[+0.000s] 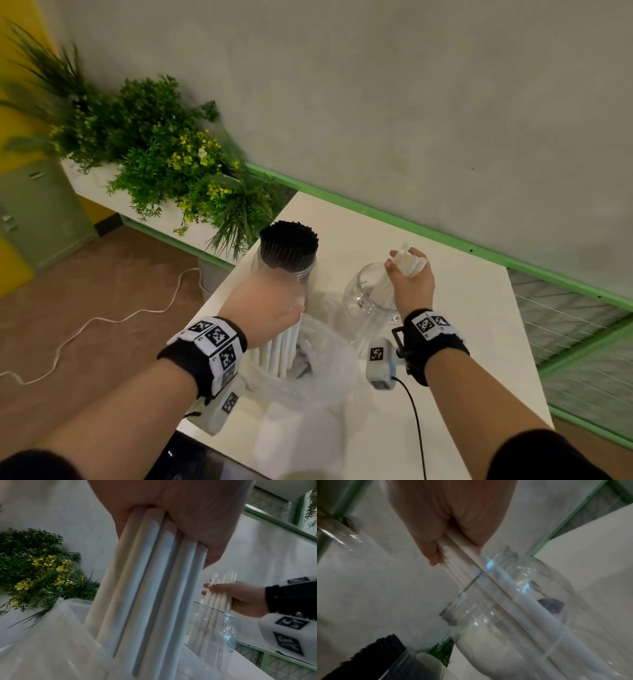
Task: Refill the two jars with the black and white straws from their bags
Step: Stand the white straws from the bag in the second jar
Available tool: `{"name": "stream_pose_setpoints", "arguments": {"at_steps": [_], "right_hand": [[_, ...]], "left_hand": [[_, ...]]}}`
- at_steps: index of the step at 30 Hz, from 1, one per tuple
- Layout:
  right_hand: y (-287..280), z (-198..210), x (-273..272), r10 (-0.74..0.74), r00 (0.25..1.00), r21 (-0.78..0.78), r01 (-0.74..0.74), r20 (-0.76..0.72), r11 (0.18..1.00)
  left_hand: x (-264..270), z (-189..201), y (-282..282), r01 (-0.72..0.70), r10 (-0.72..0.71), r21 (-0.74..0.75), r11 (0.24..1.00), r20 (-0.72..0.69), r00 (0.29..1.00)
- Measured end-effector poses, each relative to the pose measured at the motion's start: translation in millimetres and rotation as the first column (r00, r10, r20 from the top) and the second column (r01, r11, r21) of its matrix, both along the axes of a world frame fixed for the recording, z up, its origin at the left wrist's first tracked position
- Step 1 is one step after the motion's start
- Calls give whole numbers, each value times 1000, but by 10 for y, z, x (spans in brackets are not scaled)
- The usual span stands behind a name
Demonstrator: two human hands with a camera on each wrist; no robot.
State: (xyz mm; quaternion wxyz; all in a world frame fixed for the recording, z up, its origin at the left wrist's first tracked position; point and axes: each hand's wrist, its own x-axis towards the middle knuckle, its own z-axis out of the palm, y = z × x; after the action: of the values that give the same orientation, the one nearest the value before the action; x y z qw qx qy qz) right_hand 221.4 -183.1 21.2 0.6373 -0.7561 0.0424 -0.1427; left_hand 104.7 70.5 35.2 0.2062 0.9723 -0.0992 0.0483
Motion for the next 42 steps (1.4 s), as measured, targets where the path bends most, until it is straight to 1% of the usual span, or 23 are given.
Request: {"name": "stream_pose_setpoints", "arguments": {"at_steps": [2,4,6,7,9,10,13,15,18,21,23,24,30,32,37,39,42], "right_hand": [[-13,-111,22,14,999,-30,-16,-45,999],[-27,-144,45,22,999,-115,-27,-41,993],[-49,-120,65,32,999,-234,-32,-3,972],[-70,-116,85,50,998,-298,-35,41,954],[-133,-151,144,98,984,-460,-18,151,888],[-180,-193,192,108,978,-537,6,180,843],[-293,-239,312,130,970,-681,47,206,731],[-324,-221,362,183,965,-740,16,187,672],[-331,-207,435,280,955,-806,-87,100,586],[-323,-226,496,333,942,-823,-158,39,545],[-308,-271,514,352,933,-818,-148,71,556],[-300,-285,518,343,935,-807,-130,95,576],[-266,-304,454,189,966,-667,-26,173,745],[-262,-318,349,151,974,-629,-12,168,777],[-298,-249,212,195,963,-641,-30,187,767],[-326,-166,274,191,973,-650,-62,130,758],[-375,-89,362,170,985,-654,-140,-18,743]], "left_hand": [[16,4,5,2,-2,4,1000,-7,1000],[25,7,7,4,-4,2,1000,-8,1000],[19,17,0,-2,2,-8,1000,-1,1000],[17,21,-5,-8,8,-11,1000,2,1000],[12,25,-12,-12,12,-16,1000,8,1000],[12,24,-12,-11,11,-16,1000,11,1000],[25,10,-2,-8,9,-14,1000,11,1000],[33,-3,3,-6,6,-16,1000,19,1000],[48,-16,8,-15,15,-15,1000,18,1000],[67,-18,3,-16,16,-8,1000,21,1000],[75,-20,-4,-14,14,-14,1000,28,1000],[78,-23,-7,-15,15,-14,1000,30,999],[106,-25,-18,-23,23,-2,1000,32,999],[111,-25,-11,-20,20,-1,1000,35,999],[118,-7,-15,-25,25,-8,1000,40,999],[126,-3,-16,-23,23,5,1000,28,999],[121,0,-12,-17,17,-2,1000,31,999]]}}
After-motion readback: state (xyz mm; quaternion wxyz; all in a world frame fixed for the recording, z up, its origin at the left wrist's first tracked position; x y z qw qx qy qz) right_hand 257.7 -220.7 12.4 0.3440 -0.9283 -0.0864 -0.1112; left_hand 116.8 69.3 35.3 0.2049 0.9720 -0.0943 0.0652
